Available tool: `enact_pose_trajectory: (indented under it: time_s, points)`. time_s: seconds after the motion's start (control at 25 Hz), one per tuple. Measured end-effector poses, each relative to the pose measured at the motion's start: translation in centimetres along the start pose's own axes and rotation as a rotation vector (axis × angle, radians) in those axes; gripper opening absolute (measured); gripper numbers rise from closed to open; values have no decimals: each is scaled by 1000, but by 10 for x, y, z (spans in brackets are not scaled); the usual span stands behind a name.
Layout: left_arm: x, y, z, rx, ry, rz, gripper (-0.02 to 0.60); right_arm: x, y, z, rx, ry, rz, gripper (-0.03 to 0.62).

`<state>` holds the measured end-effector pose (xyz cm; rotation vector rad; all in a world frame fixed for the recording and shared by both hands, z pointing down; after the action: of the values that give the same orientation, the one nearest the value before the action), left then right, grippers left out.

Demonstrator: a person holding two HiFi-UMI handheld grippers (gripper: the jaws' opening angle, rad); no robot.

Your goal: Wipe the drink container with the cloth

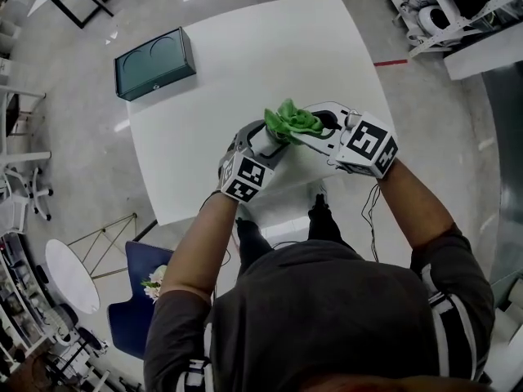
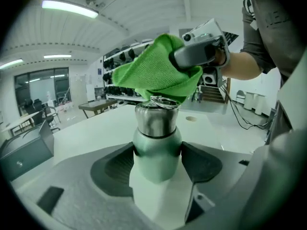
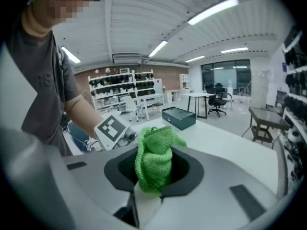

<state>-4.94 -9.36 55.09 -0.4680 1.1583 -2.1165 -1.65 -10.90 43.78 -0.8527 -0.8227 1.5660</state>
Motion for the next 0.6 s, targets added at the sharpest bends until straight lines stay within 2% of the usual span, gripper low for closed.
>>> enact_pose_trajectory:
  time_s: [0.12, 0.32, 0.44, 0.52, 0.6]
  points:
    - [-3, 0, 1, 1, 44, -32, 307, 14, -6, 17, 79, 32, -110, 80]
    - [-5, 0, 0, -8, 30, -44, 305, -1, -33, 3, 105, -24, -21, 80]
    - [-5, -1, -2, -10, -25, -53, 307, -5, -39, 2, 91, -42, 14, 80]
    - [-5, -3, -5, 8, -88, 5, 315, -6, -37, 5, 77, -47, 22, 80]
    - [-5, -6, -9, 31, -163, 97, 322, -9, -36, 5, 63, -52, 35, 80]
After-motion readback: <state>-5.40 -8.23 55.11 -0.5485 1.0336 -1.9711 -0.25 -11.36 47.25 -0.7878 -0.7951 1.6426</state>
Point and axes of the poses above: the fingertips, and each gripper's own axes: z forward along the fingers, x to its left, y out of its top, the point moved 2 cm from there along -z, backward along the fingers, and after that the axes turned 1 degree about -z, right-handed, at the moved point
